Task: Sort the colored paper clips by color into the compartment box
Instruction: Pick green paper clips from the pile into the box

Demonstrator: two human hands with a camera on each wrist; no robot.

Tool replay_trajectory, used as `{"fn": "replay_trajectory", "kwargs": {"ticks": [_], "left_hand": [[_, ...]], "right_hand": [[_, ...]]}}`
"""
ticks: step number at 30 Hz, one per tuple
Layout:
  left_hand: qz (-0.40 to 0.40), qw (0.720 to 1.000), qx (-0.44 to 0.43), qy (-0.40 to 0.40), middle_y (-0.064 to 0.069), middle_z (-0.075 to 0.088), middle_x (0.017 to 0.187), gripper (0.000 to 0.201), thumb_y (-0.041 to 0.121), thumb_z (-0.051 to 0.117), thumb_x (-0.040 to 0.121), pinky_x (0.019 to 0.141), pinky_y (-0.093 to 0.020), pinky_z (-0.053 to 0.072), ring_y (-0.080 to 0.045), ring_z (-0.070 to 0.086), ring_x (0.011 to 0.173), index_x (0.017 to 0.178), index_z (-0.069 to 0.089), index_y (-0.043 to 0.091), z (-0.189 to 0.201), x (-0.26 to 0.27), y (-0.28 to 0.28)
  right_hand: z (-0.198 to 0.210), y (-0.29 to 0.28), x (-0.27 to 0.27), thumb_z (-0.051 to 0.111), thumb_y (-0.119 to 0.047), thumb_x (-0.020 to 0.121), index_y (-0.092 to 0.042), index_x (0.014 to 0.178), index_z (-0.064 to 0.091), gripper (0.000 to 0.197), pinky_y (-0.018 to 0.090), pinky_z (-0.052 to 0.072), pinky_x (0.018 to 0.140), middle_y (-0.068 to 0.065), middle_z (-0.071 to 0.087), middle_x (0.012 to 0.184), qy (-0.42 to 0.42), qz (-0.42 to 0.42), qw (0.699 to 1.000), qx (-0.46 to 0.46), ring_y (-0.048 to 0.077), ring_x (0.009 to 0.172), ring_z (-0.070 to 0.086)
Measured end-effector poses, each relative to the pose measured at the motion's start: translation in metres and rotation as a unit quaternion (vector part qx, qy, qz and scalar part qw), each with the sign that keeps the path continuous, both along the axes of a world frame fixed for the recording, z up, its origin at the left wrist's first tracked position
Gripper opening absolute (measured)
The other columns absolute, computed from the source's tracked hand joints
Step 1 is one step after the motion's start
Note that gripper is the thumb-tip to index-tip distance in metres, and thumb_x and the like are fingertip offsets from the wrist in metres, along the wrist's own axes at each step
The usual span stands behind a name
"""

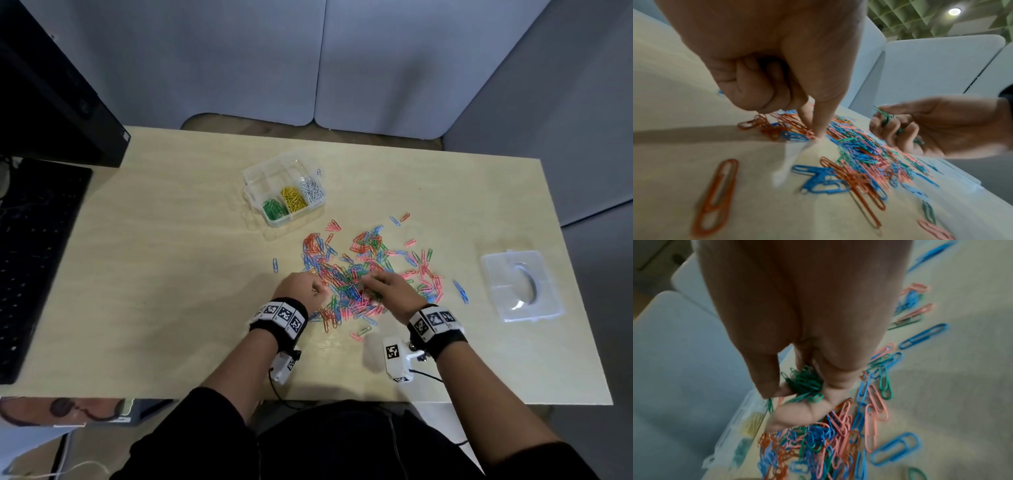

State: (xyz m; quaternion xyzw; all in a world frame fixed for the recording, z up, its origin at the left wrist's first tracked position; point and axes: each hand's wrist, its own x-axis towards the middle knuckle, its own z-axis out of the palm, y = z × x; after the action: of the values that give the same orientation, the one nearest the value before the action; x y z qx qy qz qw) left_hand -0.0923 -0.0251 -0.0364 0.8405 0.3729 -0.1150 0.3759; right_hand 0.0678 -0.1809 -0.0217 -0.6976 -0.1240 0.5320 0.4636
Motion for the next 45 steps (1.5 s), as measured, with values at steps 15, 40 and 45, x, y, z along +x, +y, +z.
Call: {"fn": "replay_trajectory", "kwargs": {"ticks": [15, 40, 45], "left_hand": [[0.004, 0.997, 0.028, 0.076, 0.006, 0.073, 0.084, 0.022, 0.041, 0.079, 0.076, 0.071, -0.026, 0.054, -0.017, 0.069, 0.080, 0.077, 0.077, 0.019, 0.010, 0.016, -0.020], [0.063, 0.967, -0.244, -0.031, -0.002, 0.061, 0.069, 0.014, 0.025, 0.049, 0.097, 0.063, -0.031, 0.039, -0.020, 0.049, 0.059, 0.086, 0.049, 0.017, 0.005, 0.028, -0.017], [0.114, 0.970, -0.209, -0.049, 0.002, 0.057, 0.058, 0.013, 0.018, 0.055, 0.089, 0.051, -0.027, 0.032, -0.012, 0.041, 0.045, 0.079, 0.048, 0.014, 0.012, 0.031, -0.021]], "right_hand": [[0.005, 0.008, -0.003, 0.078, -0.033, 0.081, -0.020, 0.058, 0.054, 0.036, 0.026, 0.038, 0.054, -0.004, 0.041, 0.055, 0.040, -0.028, 0.999, -0.003, 0.014, 0.051, 0.036], [0.008, 0.001, 0.026, 0.049, 0.005, 0.096, 0.002, 0.123, 0.061, 0.031, 0.026, 0.045, 0.064, 0.008, 0.057, 0.078, 0.151, -0.102, 0.978, 0.096, 0.017, 0.069, 0.053], [0.009, 0.014, 0.020, 0.061, -0.019, 0.094, -0.006, 0.082, 0.058, 0.018, 0.024, 0.041, 0.057, 0.005, 0.055, 0.072, 0.163, -0.056, 0.981, 0.091, 0.017, 0.064, 0.047]]}}
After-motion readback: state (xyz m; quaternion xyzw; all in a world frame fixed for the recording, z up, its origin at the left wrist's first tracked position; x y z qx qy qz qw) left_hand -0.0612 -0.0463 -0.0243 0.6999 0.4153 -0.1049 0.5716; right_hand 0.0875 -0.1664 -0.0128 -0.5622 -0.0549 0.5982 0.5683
